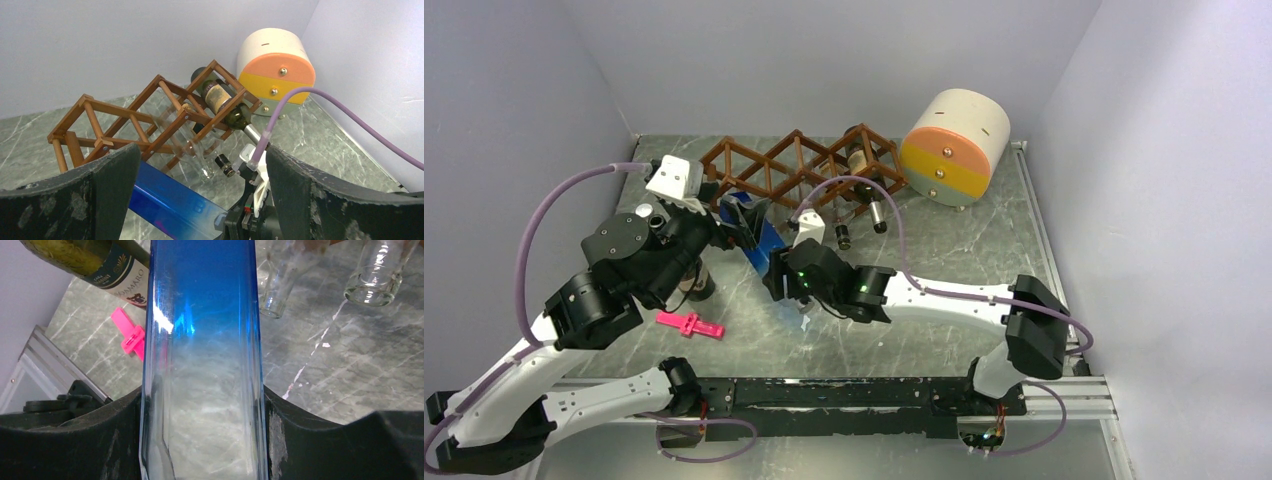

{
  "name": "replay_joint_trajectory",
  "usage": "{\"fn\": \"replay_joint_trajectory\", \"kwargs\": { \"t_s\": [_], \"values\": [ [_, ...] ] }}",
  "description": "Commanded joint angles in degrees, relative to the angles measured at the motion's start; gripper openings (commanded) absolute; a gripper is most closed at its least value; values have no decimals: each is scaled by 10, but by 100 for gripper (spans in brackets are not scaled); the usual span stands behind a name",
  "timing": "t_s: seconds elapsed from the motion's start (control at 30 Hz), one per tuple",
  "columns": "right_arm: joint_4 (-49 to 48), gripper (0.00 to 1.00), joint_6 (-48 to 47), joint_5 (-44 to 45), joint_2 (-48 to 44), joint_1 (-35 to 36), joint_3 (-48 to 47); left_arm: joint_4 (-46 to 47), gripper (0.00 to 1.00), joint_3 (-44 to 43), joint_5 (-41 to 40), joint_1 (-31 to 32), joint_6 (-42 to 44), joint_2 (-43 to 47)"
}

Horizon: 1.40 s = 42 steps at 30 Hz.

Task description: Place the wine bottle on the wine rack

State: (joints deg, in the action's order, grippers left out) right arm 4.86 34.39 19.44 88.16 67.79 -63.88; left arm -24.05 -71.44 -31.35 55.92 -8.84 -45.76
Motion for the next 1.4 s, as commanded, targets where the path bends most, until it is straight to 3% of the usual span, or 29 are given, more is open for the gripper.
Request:
{"fn": "replay_joint_trajectory", "kwargs": {
  "t_s": [0.0, 0.4, 0.77, 1.1, 1.37],
  "values": [
    [-126, 0, 30, 84, 8, 6, -64, -7, 99, -3, -10, -3, -2, 0],
    [-122, 0, 114, 153, 40, 14, -77, -11, 99, 3, -14, -3, -3, 2],
    [-199, 0, 226, 220, 83, 14, -76, -17, 99, -10, -12, -3, -4, 5],
    [-281, 0, 251, 304, 156, 12, -128, -53, 99, -58, -10, -3, -3, 11],
    [-301, 0, 249, 303, 227, -4, -202, -71, 99, -87, -2, -3, 1, 13]
  ]
}}
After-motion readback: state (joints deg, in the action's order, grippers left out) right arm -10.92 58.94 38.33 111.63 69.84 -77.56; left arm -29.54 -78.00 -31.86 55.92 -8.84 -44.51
